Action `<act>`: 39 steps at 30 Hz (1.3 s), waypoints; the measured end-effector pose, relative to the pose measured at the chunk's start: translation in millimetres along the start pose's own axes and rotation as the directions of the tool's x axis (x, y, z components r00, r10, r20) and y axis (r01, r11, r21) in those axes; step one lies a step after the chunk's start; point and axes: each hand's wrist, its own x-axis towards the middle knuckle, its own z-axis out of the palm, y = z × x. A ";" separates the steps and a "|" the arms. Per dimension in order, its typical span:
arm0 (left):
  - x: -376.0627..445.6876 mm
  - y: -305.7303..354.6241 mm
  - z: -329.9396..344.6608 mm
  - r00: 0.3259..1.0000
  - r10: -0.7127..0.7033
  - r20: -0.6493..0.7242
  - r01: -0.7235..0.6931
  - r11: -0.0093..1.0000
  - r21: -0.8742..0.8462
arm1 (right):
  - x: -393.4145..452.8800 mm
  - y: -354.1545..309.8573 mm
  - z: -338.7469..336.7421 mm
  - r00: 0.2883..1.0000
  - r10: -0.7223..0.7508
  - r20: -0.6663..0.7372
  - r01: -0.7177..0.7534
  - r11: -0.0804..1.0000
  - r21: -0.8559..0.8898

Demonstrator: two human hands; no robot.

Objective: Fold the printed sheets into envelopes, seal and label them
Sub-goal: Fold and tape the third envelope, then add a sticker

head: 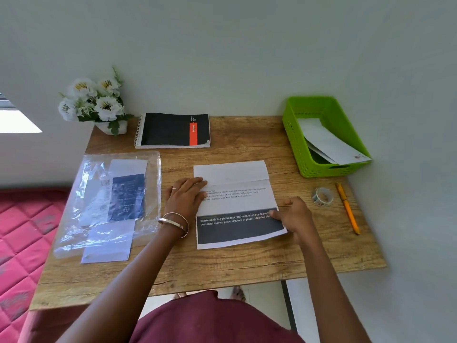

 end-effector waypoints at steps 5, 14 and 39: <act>2.6 -6.6 -1.1 1.000 -0.005 0.015 0.006 0.994 -0.106 | -3.3 -11.0 -17.6 0.982 0.024 0.189 -0.086 0.940 0.329; 6.5 -9.4 -14.3 0.977 -0.138 0.165 0.195 0.890 -0.411 | 1.6 -20.0 -17.8 0.936 0.130 0.328 -0.335 0.614 0.714; -2.5 -3.7 -12.1 0.974 -0.005 0.226 0.027 0.995 -0.095 | -7.2 -10.0 71.9 0.784 -0.610 0.114 0.598 0.695 -0.399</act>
